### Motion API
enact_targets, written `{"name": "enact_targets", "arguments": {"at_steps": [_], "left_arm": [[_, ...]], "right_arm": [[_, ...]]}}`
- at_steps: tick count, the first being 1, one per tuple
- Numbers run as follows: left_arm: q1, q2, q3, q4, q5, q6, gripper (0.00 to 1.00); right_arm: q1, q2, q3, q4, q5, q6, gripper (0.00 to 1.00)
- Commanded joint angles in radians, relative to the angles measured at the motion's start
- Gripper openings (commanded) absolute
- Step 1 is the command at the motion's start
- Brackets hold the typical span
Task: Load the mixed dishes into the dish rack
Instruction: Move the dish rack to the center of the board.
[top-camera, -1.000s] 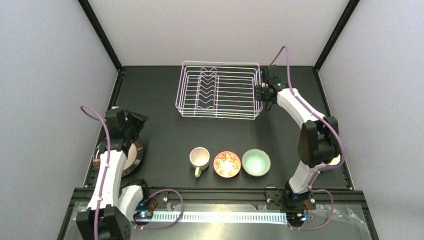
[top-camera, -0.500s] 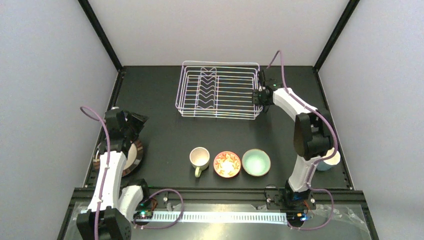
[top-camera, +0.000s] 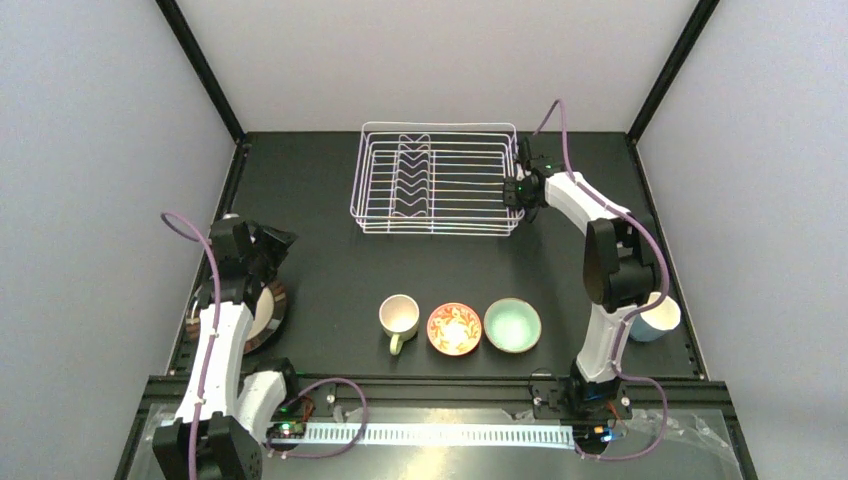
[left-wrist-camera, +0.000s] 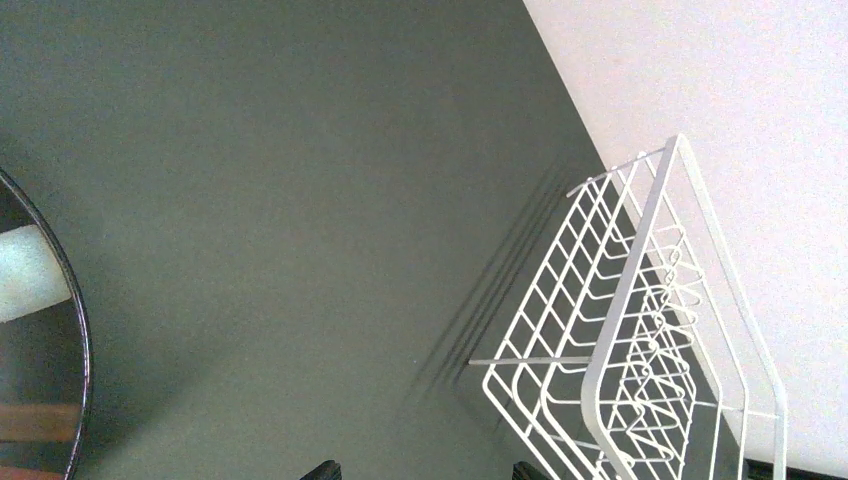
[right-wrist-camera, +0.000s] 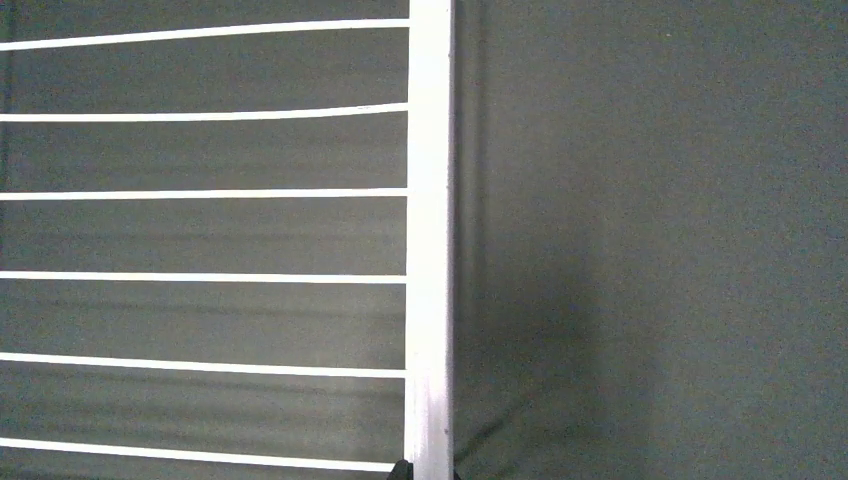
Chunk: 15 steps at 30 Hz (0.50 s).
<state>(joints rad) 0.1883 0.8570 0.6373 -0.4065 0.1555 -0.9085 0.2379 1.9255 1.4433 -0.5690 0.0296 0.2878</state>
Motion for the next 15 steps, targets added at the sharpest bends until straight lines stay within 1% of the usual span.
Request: {"name": "enact_targets", "arguments": {"at_steps": [1,6,15], "left_arm": [[-0.003,0.004,0.02,0.002,0.017,0.001,0.99],[-0.003,-0.004,0.009,0.01,0.021,-0.011,0.99],[-0.003,-0.027,0.017,-0.005,0.021,-0.024,0.99]], "right_arm": [[0.004,0.019,0.031,-0.03,0.046,-0.115,0.0],[0.003,0.0,-0.001,-0.039,0.063,-0.147,0.0],[-0.026,-0.037,-0.051,-0.029,0.058,-0.156,0.0]]}}
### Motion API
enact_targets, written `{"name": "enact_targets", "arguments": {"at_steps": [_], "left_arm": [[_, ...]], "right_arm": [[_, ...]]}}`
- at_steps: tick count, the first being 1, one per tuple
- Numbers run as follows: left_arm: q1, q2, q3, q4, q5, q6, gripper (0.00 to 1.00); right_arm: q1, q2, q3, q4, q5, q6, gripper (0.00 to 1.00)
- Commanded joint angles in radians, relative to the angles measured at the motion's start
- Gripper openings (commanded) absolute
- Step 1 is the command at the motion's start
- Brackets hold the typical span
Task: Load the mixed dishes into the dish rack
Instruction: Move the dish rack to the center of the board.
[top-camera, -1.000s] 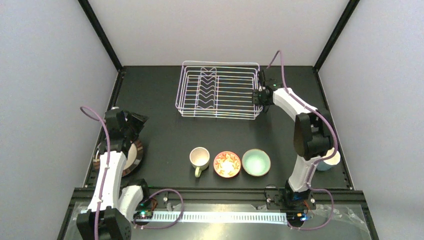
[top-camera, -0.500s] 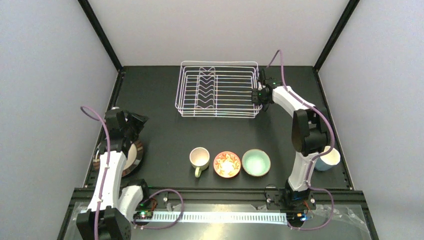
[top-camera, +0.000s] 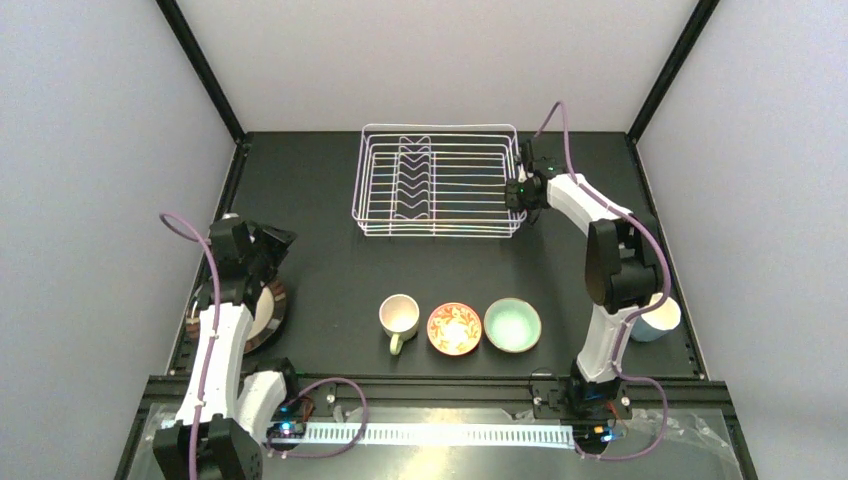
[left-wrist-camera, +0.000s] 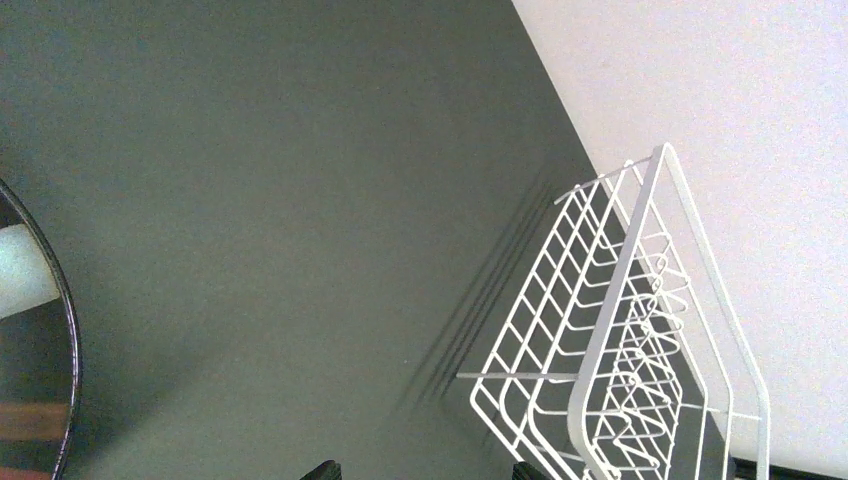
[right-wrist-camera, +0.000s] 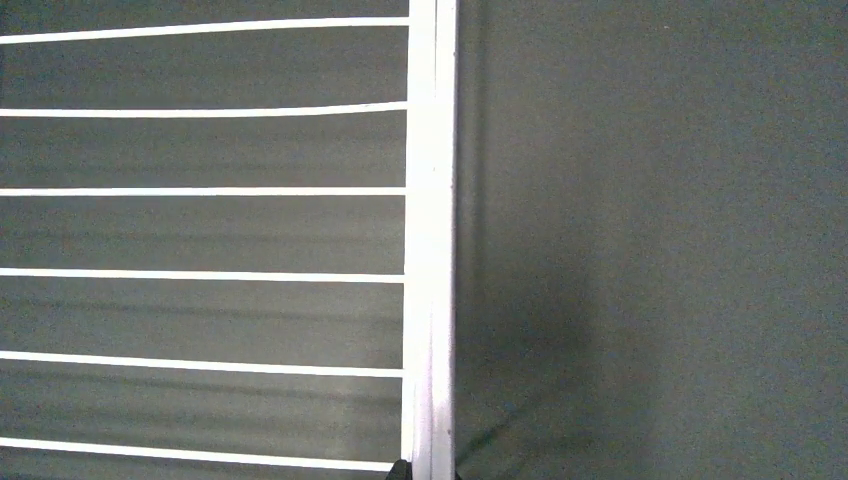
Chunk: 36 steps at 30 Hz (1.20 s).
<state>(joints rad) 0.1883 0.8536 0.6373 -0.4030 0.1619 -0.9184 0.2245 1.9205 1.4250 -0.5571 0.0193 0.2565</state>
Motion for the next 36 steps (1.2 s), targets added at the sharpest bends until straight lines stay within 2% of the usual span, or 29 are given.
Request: {"name": "enact_targets", "arguments": {"at_steps": [1,9,14,16,18,22,36], "left_arm": [[-0.003,-0.026,0.017,-0.011,0.015,-0.016,0.99],[-0.003,-0.042,0.022,-0.025,0.014,-0.017,0.99],[-0.003,-0.042,0.023,-0.026,0.013,-0.018,0.99],[-0.004,-0.038,0.025,-0.028,0.012,-0.016,0.99],[-0.003,-0.036,0.027,-0.029,0.012,-0.016,0.99],[-0.004,-0.032,0.03,-0.031,0.011,-0.011,0.99],[-0.003,-0.002,0.095,-0.085,-0.005,0.021,0.99]], "right_arm": [[-0.013,-0.034,-0.035,-0.039,0.068,-0.125,0.0],[-0.018,-0.041,-0.054,-0.033,0.066,-0.125,0.03],[-0.017,-0.045,-0.047,-0.035,0.066,-0.117,0.17],[-0.018,-0.047,-0.042,-0.035,0.065,-0.112,0.37],[-0.019,-0.048,-0.033,-0.04,0.066,-0.107,0.49],[-0.018,-0.048,-0.012,-0.05,0.068,-0.099,0.59],[-0.018,-0.128,0.15,-0.116,0.039,-0.079,0.63]]}}
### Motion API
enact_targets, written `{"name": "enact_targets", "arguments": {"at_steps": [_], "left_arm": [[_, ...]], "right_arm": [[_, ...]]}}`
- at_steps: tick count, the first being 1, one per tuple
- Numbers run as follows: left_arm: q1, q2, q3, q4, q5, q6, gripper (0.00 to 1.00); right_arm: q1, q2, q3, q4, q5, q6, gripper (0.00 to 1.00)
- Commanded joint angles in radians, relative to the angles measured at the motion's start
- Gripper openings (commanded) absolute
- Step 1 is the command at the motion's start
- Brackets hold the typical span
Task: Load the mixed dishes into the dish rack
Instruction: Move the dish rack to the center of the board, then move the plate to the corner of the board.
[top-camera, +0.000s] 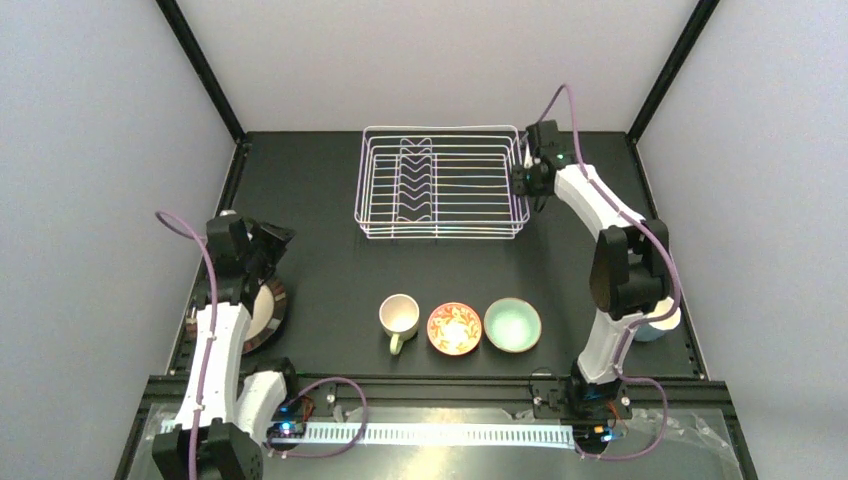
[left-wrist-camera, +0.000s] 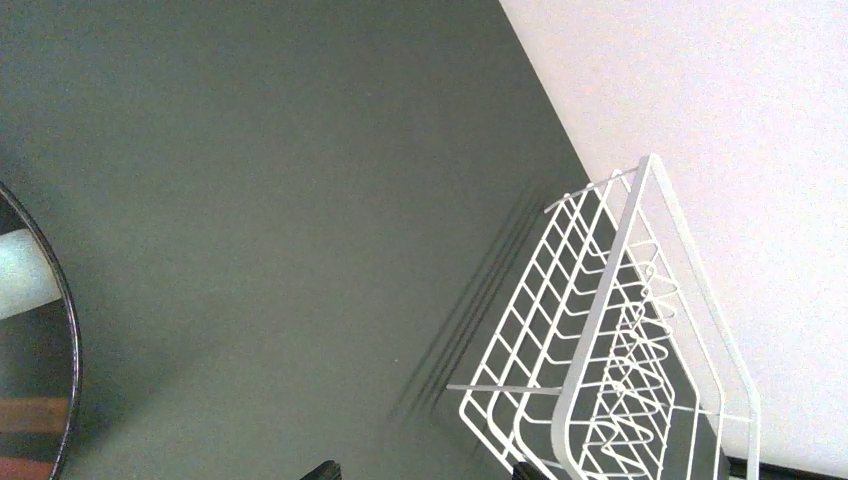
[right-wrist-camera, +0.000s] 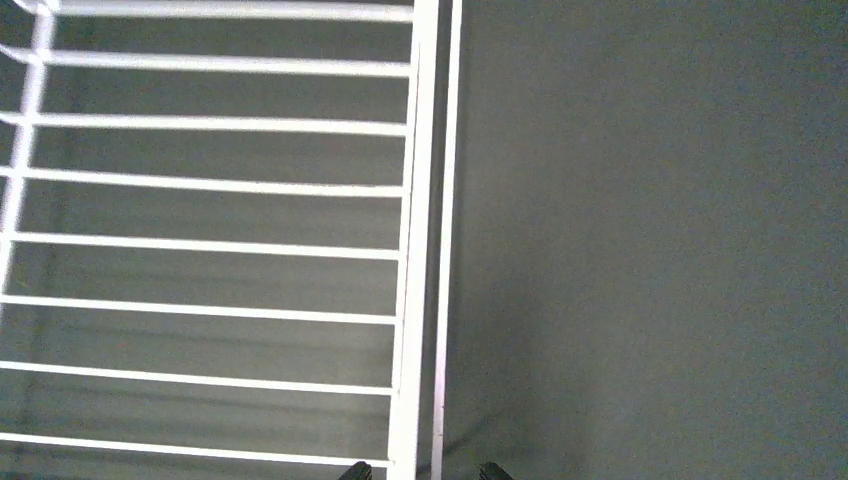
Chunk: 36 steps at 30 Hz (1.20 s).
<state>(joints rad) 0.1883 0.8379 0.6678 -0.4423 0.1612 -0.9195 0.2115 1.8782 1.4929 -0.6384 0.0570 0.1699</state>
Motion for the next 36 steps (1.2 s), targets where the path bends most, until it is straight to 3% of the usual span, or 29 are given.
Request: {"name": "enact_targets", "arguments": {"at_steps": [1,6,10,24,27,32,36], "left_arm": [[-0.003,0.016,0.073,-0.055,-0.009,0.027,0.99],[-0.003,0.021,0.125,-0.138,-0.049,0.071,0.99],[-0.003,0.014,0.18,-0.261,-0.138,0.094,0.99],[-0.003,-0.12,0.325,-0.846,-0.683,-0.125,0.99],[-0.003,-0.171,0.3,-0.922,-0.693,-0.163,0.99],[-0.002,-0.3,0.182,-0.927,-0.58,-0.199,0.99],[-0.002,-0.328,0.15,-0.926,-0.569,-0.256,0.93]], "right_arm": [[-0.005,-0.096,0.098,-0.043,-0.002,0.007,0.63],[-0.004,-0.177,0.148,-0.063,-0.051,0.001,0.64],[-0.002,-0.258,0.136,-0.056,-0.184,-0.015,0.65],[0.139,-0.436,-0.104,0.009,-0.296,-0.032,0.65],[0.147,-0.485,-0.164,0.025,-0.304,-0.034,0.65],[0.197,-0.512,-0.19,0.027,-0.298,-0.032,0.65],[0.226,-0.528,-0.203,0.028,-0.295,-0.027,0.65]]}}
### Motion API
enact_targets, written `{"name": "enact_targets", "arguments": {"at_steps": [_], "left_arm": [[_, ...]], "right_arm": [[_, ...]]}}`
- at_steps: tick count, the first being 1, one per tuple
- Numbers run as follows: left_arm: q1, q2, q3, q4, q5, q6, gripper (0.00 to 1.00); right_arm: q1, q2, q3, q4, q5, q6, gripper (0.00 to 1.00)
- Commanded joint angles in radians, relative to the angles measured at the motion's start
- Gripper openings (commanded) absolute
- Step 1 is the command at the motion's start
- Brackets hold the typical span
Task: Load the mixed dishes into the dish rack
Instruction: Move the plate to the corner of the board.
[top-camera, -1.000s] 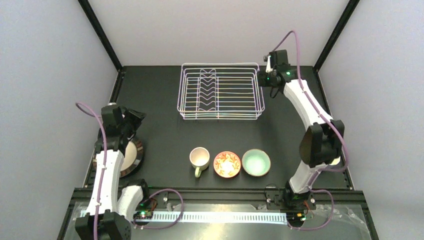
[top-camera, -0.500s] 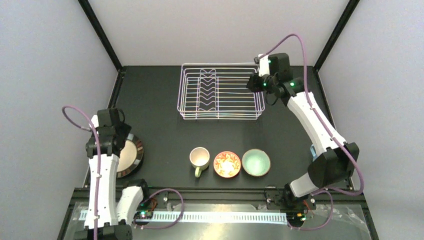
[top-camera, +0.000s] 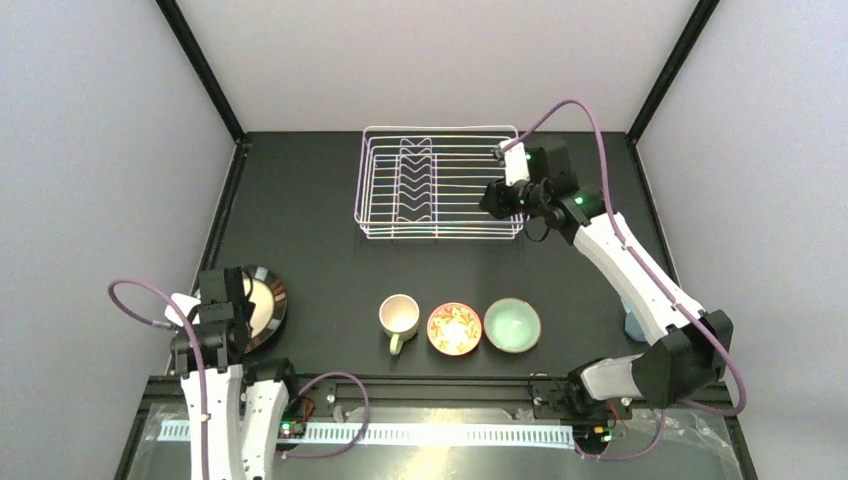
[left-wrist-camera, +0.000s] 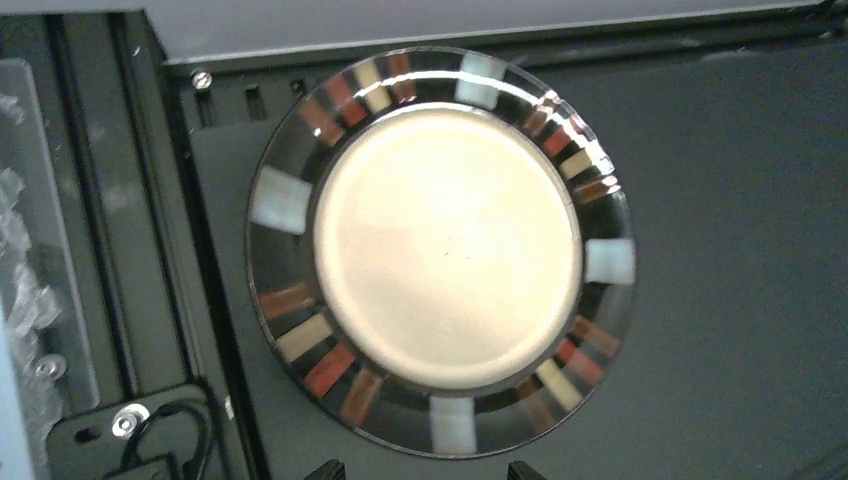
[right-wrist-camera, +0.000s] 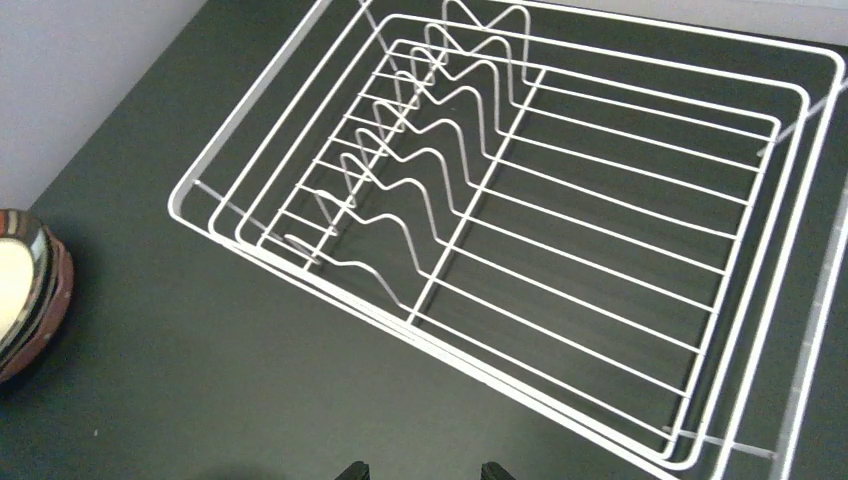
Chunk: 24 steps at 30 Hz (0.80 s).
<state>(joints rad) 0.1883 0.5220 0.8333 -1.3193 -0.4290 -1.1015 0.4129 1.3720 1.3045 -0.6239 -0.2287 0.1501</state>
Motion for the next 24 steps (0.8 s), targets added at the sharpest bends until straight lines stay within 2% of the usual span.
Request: {"name": "enact_targets", "arguments": {"at_steps": [1,8,13,19,24], "left_arm": [[-0.003,-0.001,-0.018,-0.049,0.019,-0.08,0.93],[-0.002,0.055,-0.018,-0.048,0.007,-0.068,0.94],[-0.002,0.096,-0.017,-0.038,-0.019,-0.088,0.98],[-0.001,0.245,0.018,0.133,-0.024,-0.086,0.99],[0.0,0.326,0.071,0.255,-0.03,-0.063,0.99]], "right_arm": [[0.035,-0.022,-0.017,0.014,-0.006,-0.007,0.65],[0.074,0.019,0.009,-0.006,-0.018,-0.012,0.65],[0.115,0.111,0.065,-0.011,-0.071,-0.016,0.64],[0.176,0.274,0.217,-0.005,-0.091,-0.035,0.64],[0.179,0.419,0.368,0.012,-0.167,-0.029,0.64]]}}
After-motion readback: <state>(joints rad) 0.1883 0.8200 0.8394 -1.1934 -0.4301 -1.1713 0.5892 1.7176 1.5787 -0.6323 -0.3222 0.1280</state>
